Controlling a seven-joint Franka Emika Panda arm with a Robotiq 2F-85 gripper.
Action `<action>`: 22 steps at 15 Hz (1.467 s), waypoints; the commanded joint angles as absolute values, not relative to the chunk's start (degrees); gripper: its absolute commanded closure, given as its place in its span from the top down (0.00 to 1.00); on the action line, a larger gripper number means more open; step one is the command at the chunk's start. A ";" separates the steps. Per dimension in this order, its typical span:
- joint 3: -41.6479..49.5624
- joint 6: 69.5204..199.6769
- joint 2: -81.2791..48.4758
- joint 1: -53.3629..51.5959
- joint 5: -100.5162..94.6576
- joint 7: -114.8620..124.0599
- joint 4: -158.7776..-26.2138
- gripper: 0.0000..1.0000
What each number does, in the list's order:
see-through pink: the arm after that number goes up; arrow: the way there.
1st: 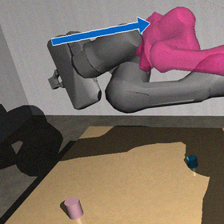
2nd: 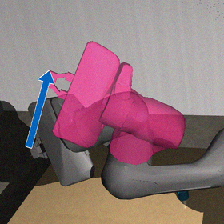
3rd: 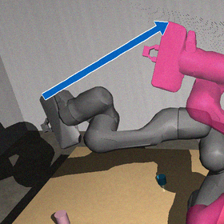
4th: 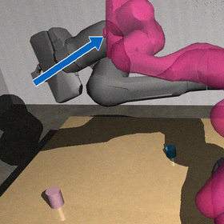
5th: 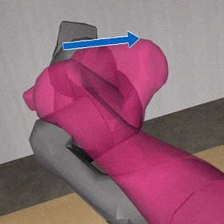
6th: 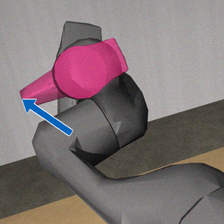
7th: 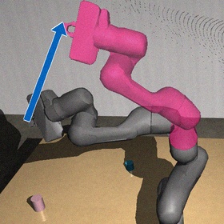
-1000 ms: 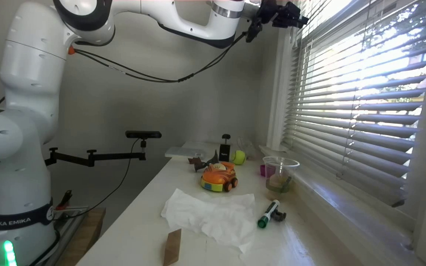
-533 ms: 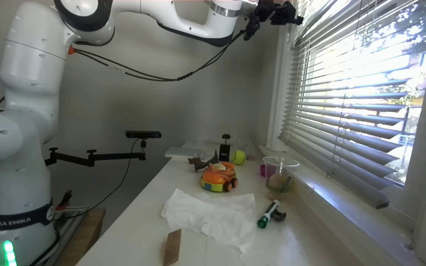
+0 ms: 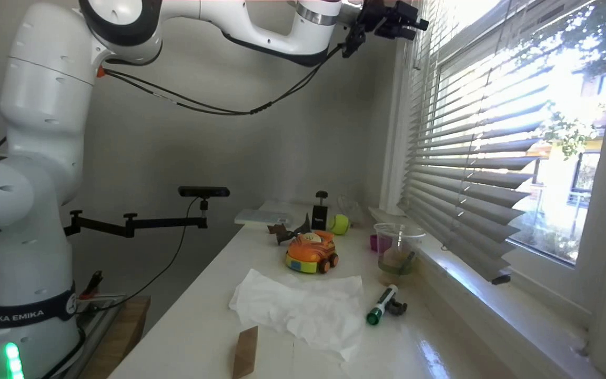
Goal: Pull up the blinds
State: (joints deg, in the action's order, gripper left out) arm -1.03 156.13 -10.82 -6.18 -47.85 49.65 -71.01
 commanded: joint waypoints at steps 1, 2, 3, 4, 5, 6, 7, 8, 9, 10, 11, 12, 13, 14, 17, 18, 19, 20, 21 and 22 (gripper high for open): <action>-1.75 155.73 -11.32 -6.36 -46.72 48.59 -69.24 1.00; -1.85 155.71 -11.33 -6.35 -46.86 48.71 -69.21 1.00; -1.88 155.66 -11.31 -6.32 -47.03 48.77 -69.22 1.00; -1.86 155.64 -11.19 -6.22 -47.03 48.83 -69.42 1.00; -1.78 155.60 -11.11 -6.14 -47.06 48.96 -69.56 1.00; -1.71 155.51 -11.01 -6.10 -47.17 49.03 -69.59 1.00; -1.67 155.38 -10.91 -6.13 -47.38 49.05 -69.58 1.00; -1.65 155.19 -10.78 -6.21 -47.60 49.06 -69.59 1.00; -1.59 155.11 -10.59 -6.33 -47.96 49.33 -69.65 0.85; -1.60 155.17 -10.41 -6.31 -47.97 49.34 -69.91 0.72; -1.59 155.11 -10.21 -6.26 -47.84 49.48 -70.25 0.66; -1.54 155.06 -10.11 -6.28 -47.96 49.59 -70.32 0.57; -1.50 154.99 -9.97 -6.30 -48.11 49.66 -70.36 0.50; -1.46 154.81 -9.81 -6.41 -48.36 49.73 -70.31 0.42; -1.32 153.58 -8.99 -7.05 -50.30 50.35 -70.15 0.74; -1.29 153.20 -8.55 -7.21 -50.87 50.78 -70.26 0.75; -1.20 152.57 -7.92 -7.44 -51.65 51.38 -70.55 0.81; -1.19 151.97 -7.35 -7.62 -52.19 51.74 -70.85 0.89; -1.22 151.21 -6.64 -7.83 -52.84 52.04 -71.25 0.95; -1.28 150.38 -5.97 -8.04 -53.59 52.36 -71.59 0.99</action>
